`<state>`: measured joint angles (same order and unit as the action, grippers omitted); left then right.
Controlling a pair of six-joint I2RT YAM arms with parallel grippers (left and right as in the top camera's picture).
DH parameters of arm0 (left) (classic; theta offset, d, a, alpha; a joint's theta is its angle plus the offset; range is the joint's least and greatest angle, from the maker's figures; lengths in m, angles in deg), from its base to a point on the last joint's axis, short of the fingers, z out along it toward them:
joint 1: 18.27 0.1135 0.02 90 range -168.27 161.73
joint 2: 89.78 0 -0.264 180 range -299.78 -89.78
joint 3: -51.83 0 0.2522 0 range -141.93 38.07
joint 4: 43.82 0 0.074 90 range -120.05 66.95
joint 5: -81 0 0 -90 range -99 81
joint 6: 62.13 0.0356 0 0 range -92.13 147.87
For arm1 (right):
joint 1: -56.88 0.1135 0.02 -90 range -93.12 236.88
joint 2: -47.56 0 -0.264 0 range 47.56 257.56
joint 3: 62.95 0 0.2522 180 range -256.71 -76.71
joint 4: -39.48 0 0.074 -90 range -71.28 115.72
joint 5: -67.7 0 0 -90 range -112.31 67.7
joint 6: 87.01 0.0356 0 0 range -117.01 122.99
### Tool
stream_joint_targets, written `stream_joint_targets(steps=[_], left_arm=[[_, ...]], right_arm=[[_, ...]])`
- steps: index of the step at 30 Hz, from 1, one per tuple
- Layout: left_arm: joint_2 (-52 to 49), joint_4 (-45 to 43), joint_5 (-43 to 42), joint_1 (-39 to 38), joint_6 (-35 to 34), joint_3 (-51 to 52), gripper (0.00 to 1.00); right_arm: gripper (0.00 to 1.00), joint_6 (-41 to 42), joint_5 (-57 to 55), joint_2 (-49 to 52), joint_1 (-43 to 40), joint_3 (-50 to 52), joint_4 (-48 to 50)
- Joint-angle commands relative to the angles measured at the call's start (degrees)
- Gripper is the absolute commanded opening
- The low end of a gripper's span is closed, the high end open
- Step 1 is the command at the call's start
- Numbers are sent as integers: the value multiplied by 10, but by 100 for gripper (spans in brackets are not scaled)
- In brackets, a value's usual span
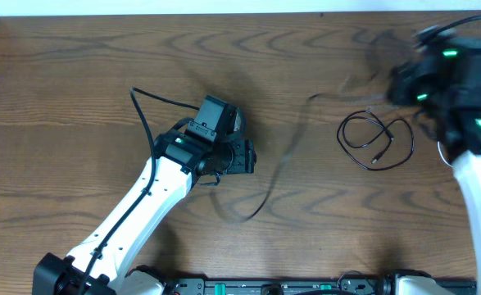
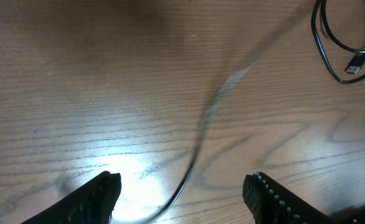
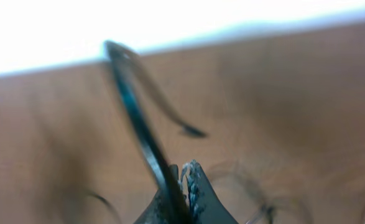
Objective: Untangle cables
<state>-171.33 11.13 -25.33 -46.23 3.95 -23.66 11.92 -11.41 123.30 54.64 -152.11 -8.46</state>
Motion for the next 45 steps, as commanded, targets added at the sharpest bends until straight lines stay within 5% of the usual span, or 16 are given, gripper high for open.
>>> stream_joint_targets(steps=[1, 12, 27, 28, 32, 37, 45], left_arm=[[12, 6, 8, 0, 8, -4, 68], [12, 16, 8, 0, 8, -4, 68], [12, 21, 8, 0, 8, -4, 68], [12, 21, 8, 0, 8, -4, 68], [12, 21, 8, 0, 8, -4, 68], [12, 21, 8, 0, 8, -4, 68], [12, 21, 8, 0, 8, -4, 68]], right_arm=[[1, 47, -79, -60, -53, -34, 27], [1, 206, -152, -82, -336, -40, 1], [1, 85, -115, 96, -371, -40, -40], [8, 78, -103, 103, -371, -40, -32], [82, 50, 20, 120, -370, -40, -22], [87, -23, 194, 133, -346, -40, -46], [99, -75, 174, 150, -242, -33, -137]])
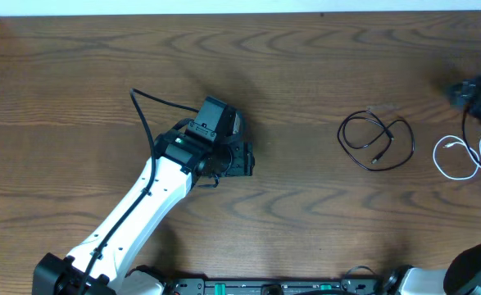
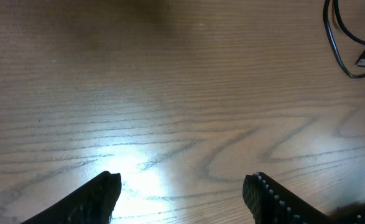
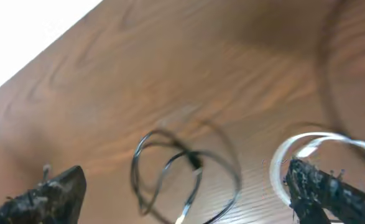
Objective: Untangle cables
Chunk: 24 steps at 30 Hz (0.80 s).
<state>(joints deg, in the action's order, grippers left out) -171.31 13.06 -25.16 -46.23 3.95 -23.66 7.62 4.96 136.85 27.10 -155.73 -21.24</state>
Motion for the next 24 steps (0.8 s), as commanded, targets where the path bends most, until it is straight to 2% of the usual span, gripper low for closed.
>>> stream_joint_targets(steps=[1, 3, 5, 11, 13, 17, 20, 22, 24], left_arm=[[12, 2, 6, 0, 8, -4, 68], [12, 2, 6, 0, 8, -4, 68], [12, 2, 6, 0, 8, -4, 68], [12, 2, 6, 0, 8, -4, 68], [12, 2, 6, 0, 8, -4, 68], [12, 4, 6, 0, 8, -4, 68], [12, 8, 6, 0, 8, -4, 68], [12, 9, 6, 0, 8, -4, 68], [12, 10, 6, 0, 8, -4, 68]], right_arm=[[99, -32, 11, 19, 47, 10, -9], [99, -19, -21, 33, 71, 27, -1], [99, 29, -63, 52, 86, 38, -1], [99, 149, -74, 110, 116, 61, -8], [99, 196, -65, 141, 147, 71, 24], [93, 208, -86, 179, 203, 72, 61], [81, 280, -158, 210, 236, 72, 91], [76, 290, -162, 222, 247, 72, 118], [43, 290, -156, 224, 258, 72, 145]])
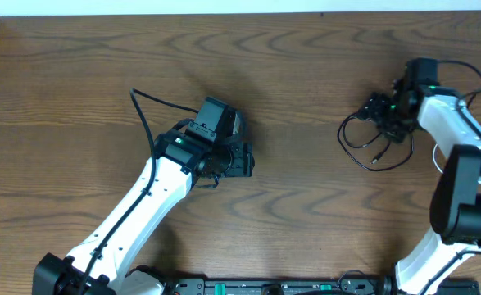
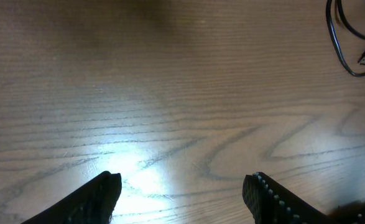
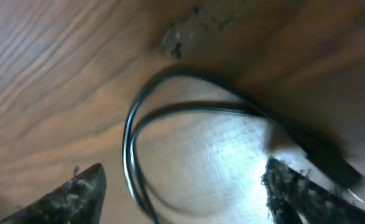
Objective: Untangle cables
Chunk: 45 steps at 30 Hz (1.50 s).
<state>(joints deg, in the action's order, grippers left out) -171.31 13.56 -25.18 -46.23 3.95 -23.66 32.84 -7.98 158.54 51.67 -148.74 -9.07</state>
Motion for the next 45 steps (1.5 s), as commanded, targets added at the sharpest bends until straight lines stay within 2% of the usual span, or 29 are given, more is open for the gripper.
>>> stream_joint_targets(steps=[1, 2, 7, 12, 18, 22, 29, 31, 34, 39, 45], left_arm=[[12, 5, 6, 0, 8, -4, 68], [12, 5, 6, 0, 8, -4, 68], [12, 5, 6, 0, 8, -4, 68], [12, 5, 6, 0, 8, -4, 68], [12, 5, 6, 0, 8, -4, 68], [12, 5, 6, 0, 8, -4, 68], [12, 5, 12, 0, 8, -4, 68], [12, 7, 45, 0, 8, -4, 68], [12, 12, 85, 0, 8, -4, 68], [12, 19, 141, 0, 8, -4, 68], [12, 25, 143, 0, 8, -4, 68]], right_arm=[[15, 37, -19, 4, 16, 2, 35], [1, 30, -7, -1, 20, 2, 47], [1, -27, 103, -69, 23, -3, 112], [1, -68, 190, -168, 23, -33, 119], [1, -120, 190, -321, 23, -41, 134], [1, -163, 140, -372, 23, -41, 115], [1, -207, 49, -356, 5, -41, 57], [1, -236, -23, -340, -21, -41, 59], [1, -250, -71, -325, -66, -54, 53], [1, -251, -87, -287, -141, -130, -8], [1, -249, -167, -216, -211, -242, -105]])
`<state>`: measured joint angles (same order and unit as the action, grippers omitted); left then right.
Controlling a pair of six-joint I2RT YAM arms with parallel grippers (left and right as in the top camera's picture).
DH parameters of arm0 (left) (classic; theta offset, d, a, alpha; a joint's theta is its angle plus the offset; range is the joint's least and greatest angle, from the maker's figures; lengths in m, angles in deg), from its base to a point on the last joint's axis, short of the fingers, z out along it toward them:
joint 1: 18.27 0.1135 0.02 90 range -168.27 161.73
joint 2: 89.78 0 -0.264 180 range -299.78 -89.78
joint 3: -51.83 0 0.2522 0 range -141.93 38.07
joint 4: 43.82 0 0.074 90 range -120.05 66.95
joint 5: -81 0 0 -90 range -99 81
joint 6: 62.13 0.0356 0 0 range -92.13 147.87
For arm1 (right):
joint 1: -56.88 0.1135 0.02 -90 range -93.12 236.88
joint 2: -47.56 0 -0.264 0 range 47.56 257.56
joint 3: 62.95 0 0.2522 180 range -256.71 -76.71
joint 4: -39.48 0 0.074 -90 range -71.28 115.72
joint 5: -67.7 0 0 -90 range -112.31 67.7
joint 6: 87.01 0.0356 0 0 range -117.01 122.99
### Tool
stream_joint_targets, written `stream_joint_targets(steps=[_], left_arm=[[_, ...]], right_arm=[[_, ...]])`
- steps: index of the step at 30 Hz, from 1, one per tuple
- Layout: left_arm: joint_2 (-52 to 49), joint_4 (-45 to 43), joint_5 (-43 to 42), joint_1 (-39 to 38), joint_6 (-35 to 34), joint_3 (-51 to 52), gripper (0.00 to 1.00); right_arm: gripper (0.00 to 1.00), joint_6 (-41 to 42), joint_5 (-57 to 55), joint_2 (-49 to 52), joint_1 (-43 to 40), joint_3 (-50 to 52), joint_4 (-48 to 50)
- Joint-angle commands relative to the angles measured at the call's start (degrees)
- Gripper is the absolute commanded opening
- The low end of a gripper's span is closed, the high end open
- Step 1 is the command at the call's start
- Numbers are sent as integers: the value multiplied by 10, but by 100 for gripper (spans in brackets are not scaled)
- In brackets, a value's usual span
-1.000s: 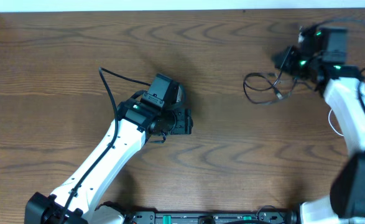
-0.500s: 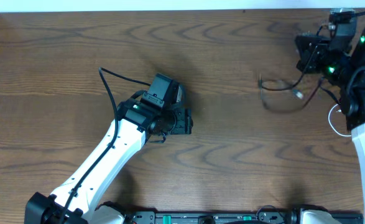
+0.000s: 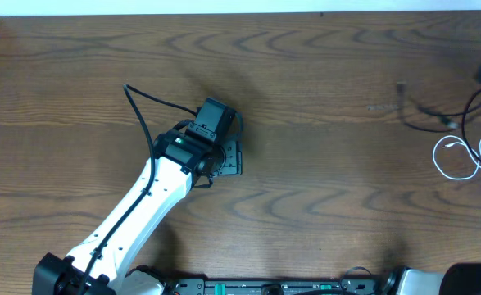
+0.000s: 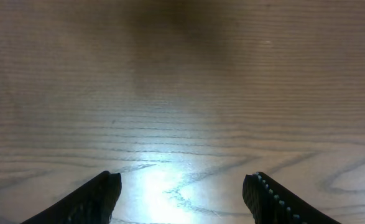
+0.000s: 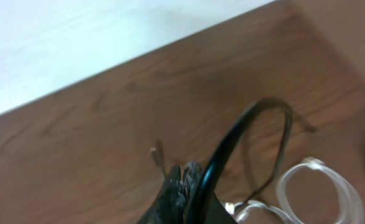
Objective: Untangle cables
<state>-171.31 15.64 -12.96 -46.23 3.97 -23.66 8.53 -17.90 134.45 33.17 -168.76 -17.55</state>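
My right gripper is shut on a thin black cable that arcs up and over from its jaws, with a plug end trailing on the wood. In the overhead view the right gripper is a dark blur at the far right edge, and the black cable streaks below it, blurred. A white cable lies looped at the right edge and shows as the white cable under the right wrist. My left gripper hovers mid-table, open; the left gripper has only bare wood between its fingers.
The wooden table ends at a white wall strip along the far side. A black lead runs from my left arm out over the table. Another dark cable loop sits at the right edge.
My right gripper was open over the coiled black cable right of centre; now it is shut on that cable at the far right edge. The left wrist view has turned and no longer shows the coil.
My right gripper first held a long black cable up, trailing across the table. Then it was open at the far right, with that cable gone from mid-table and a small coil left. Then it stood open over the coil, which it now holds at the right edge.
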Motion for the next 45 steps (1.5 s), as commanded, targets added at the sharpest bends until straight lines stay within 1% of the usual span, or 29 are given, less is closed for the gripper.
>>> stream_joint_targets(steps=[1, 3, 5, 6, 7, 8, 9, 10, 11, 13, 14, 16, 19, 22, 26, 28, 29, 31, 34, 35, 37, 40, 41, 44, 45], left_arm=[[12, 5, 21, 0, 8, -4, 68], [12, 6, 21, 0, 8, -4, 68], [12, 6, 21, 0, 8, -4, 68], [12, 6, 21, 0, 8, -4, 68], [12, 6, 21, 0, 8, -4, 68], [12, 6, 21, 0, 8, -4, 68], [12, 6, 21, 0, 8, -4, 68], [12, 6, 21, 0, 8, -4, 68], [12, 5, 21, 0, 8, -4, 68], [12, 4, 21, 0, 8, -4, 68], [12, 1, 21, 0, 8, -4, 68], [12, -3, 21, 4, 8, -4, 68], [12, -8, 21, 24, 8, -4, 69], [12, -22, 25, 65, 8, -4, 69], [12, -42, 87, 146, 7, -4, 68], [12, -38, 98, 180, 8, -4, 73], [12, -25, 97, 197, 7, -4, 79], [12, 21, 96, 220, 0, -4, 87], [12, 84, 96, 236, -26, -4, 89], [12, 131, 96, 244, -25, -4, 89], [12, 156, 96, 245, -25, -4, 89], [13, 195, 90, 244, -21, -3, 89], [19, 199, 73, 244, -2, 6, 90], [45, 192, 61, 244, -1, 35, 90], [70, 178, 61, 244, -1, 56, 90]], right_arm=[[1, 0, -83, 29, -31, -44, -23], [1, 23, -149, 43, -47, -44, -39], [1, 39, -175, 57, -57, -43, -56], [5, 42, -176, 64, -60, -43, -61], [22, 51, -169, 74, -63, -43, -65], [41, 58, -157, 80, -63, -43, -65], [79, 67, -105, 89, -63, -43, -61], [89, 68, -45, 95, -62, -43, -56], [94, 61, 38, 102, -61, -43, -52], [99, 53, 147, 113, -58, -42, -48], [99, 44, 204, 122, -53, -42, -48], [99, 28, 265, 137, -34, -42, -55], [99, -44, 262, 157, 17, -42, -96], [99, -80, 188, 177, 78, -42, -138], [99, -82, 35, 213, 171, -42, -181], [99, -82, -11, 226, 202, -42, -202], [99, -82, -16, 230, 214, -42, -210], [99, -68, -5, 234, 227, -42, -224], [99, -41, -1, 234, 229, -42, -257], [99, -39, 12, 234, 228, -38, -285], [99, -37, 21, 233, 228, -24, -305], [99, -18, 25, 224, 228, 31, -302], [99, -12, 31, 204, 228, 87, -275], [99, 2, 31, 145, 228, 184, -209], [99, 6, 31, 103, 228, 235, -172]])
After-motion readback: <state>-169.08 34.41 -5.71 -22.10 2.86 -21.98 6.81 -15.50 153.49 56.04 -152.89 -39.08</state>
